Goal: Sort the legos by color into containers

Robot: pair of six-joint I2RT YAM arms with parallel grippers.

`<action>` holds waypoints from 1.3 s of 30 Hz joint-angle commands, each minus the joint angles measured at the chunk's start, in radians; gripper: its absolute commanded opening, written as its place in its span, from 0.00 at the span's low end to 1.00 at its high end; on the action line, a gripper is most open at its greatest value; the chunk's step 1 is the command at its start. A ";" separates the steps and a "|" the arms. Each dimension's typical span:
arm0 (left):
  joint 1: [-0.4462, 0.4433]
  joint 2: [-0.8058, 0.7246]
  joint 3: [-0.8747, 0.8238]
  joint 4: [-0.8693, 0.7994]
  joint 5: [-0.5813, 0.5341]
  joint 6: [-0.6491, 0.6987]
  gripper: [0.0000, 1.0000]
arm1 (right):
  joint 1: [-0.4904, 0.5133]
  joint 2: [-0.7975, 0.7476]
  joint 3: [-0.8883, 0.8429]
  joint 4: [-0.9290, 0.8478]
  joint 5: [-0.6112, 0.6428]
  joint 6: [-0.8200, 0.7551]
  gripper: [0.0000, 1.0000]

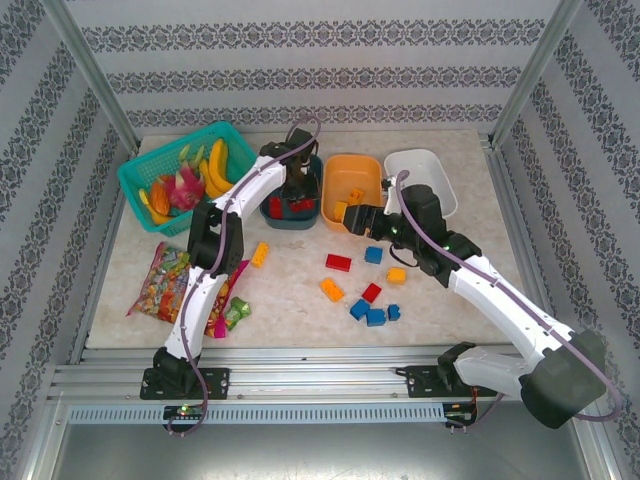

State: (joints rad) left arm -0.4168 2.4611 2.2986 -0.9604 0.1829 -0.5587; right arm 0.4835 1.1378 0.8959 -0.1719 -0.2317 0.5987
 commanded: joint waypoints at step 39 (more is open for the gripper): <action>-0.158 -1.111 -1.101 0.434 0.096 -0.143 0.89 | -0.083 0.630 0.213 -0.384 0.241 -0.011 0.34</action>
State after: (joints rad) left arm -0.5526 1.3762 1.2079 -0.5694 0.2852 -0.6849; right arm 0.4011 1.7756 1.0904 -0.5396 -0.0200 0.5930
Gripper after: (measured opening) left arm 0.895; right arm 0.421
